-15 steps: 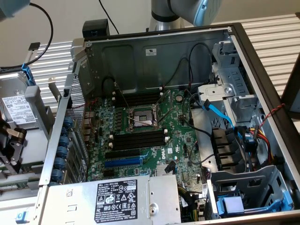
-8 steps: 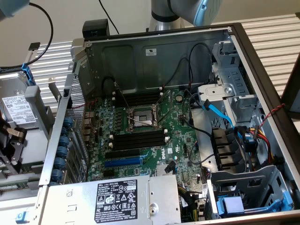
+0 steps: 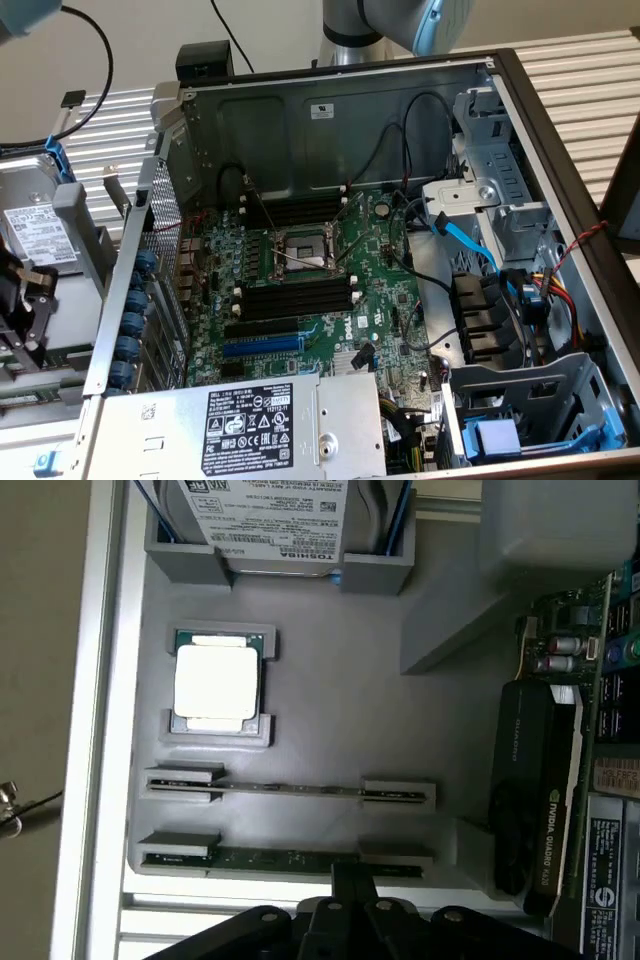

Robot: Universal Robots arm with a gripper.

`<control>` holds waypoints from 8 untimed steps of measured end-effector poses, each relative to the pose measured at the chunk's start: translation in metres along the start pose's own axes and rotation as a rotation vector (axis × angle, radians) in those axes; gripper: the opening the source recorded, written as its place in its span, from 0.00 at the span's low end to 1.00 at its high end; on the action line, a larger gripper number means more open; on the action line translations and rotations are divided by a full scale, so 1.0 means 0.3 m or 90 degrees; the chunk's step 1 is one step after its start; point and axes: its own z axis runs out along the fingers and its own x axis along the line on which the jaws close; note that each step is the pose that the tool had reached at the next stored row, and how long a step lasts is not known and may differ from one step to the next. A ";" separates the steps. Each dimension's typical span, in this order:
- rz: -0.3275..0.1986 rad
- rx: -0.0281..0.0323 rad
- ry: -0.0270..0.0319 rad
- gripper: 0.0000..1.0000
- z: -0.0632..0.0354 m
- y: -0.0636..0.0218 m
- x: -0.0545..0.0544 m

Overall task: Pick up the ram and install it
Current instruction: 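Pick up the ram and move it above insertion slot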

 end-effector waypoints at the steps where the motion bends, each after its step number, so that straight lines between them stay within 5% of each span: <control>1: -0.008 0.0001 0.0004 0.11 0.000 0.000 0.000; 8: -0.059 -0.0003 0.0030 0.11 0.003 0.000 0.001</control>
